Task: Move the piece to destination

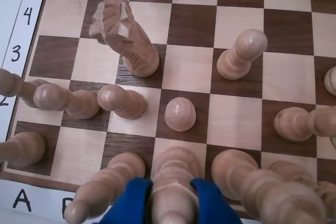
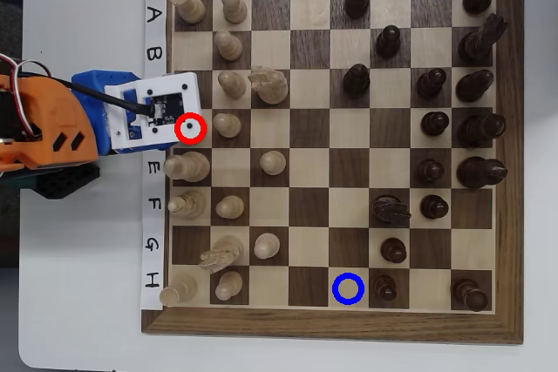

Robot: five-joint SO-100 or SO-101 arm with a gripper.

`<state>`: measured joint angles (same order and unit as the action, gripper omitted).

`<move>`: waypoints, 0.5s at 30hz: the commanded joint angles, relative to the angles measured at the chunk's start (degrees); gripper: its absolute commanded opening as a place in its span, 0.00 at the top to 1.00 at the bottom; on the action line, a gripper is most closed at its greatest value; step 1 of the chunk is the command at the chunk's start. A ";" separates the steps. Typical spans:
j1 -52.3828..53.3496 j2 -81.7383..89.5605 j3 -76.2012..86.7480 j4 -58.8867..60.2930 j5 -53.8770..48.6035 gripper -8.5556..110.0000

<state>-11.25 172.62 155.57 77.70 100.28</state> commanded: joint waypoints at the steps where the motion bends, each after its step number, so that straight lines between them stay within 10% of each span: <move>1: 1.41 -0.44 -14.59 2.55 3.87 0.93; 15: 0.79 -2.81 -23.64 7.03 4.31 0.93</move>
<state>-11.25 172.00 146.69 83.14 100.28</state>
